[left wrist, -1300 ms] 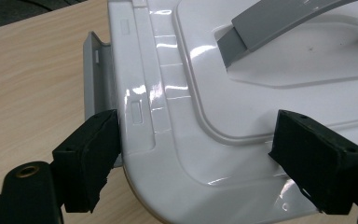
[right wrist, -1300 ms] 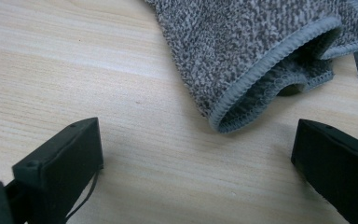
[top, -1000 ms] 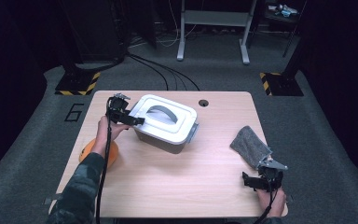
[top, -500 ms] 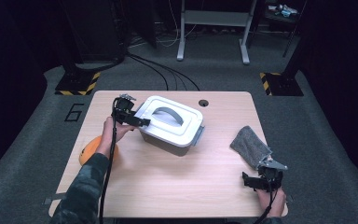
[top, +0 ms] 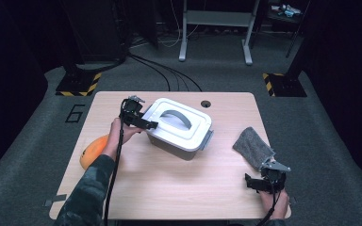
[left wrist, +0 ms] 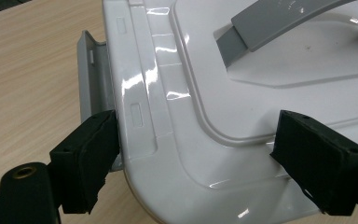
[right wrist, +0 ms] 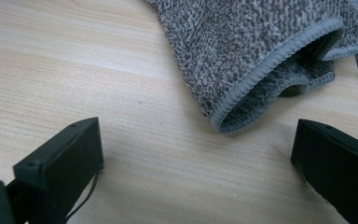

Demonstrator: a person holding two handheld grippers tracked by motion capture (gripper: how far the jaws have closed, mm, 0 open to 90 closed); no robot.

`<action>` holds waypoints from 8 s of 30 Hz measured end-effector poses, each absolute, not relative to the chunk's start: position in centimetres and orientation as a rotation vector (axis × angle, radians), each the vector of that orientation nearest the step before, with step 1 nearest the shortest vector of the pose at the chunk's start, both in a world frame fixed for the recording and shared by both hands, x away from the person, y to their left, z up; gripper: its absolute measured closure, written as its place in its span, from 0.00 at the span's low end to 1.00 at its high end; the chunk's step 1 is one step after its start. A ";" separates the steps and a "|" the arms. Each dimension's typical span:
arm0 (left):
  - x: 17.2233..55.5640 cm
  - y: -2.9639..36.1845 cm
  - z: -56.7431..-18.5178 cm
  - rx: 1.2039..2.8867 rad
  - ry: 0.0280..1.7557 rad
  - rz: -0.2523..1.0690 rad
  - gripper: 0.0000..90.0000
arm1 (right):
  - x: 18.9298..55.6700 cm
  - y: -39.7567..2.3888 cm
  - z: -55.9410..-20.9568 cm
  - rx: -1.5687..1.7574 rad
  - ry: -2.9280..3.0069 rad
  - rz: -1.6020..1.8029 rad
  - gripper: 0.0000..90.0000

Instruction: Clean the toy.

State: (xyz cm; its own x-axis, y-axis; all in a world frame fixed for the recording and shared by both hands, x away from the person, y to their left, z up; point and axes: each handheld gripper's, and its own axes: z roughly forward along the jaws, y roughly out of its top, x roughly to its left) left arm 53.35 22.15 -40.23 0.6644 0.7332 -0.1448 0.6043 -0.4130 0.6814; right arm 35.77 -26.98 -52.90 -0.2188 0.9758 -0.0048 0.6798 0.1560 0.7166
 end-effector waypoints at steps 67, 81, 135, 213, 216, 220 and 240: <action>35.8 23.5 -52.7 2.165 0.987 0.411 0.12 | 46.5 -10.0 -38.8 0.955 2.335 1.135 0.25; 35.5 23.6 -53.1 2.132 1.005 0.453 0.12 | 49.6 -7.4 -39.2 0.957 2.396 1.150 0.69; 35.4 23.6 -53.0 2.137 1.020 0.454 0.12 | 51.0 -10.9 -39.7 1.289 2.232 1.101 0.78; 35.2 23.6 -53.0 2.131 1.022 0.462 0.12 | 48.7 2.9 -37.9 1.229 2.315 1.113 0.74; 35.3 23.6 -53.0 2.132 1.017 0.469 0.12 | 48.5 3.2 -37.9 1.243 2.313 1.108 0.74; 35.3 23.6 -53.0 2.135 1.019 0.467 0.12 | 48.5 3.2 -37.9 1.236 2.309 1.116 0.74; 35.3 23.7 -53.0 2.139 1.017 0.452 0.12 | 48.4 3.6 -37.9 1.248 2.287 1.125 0.74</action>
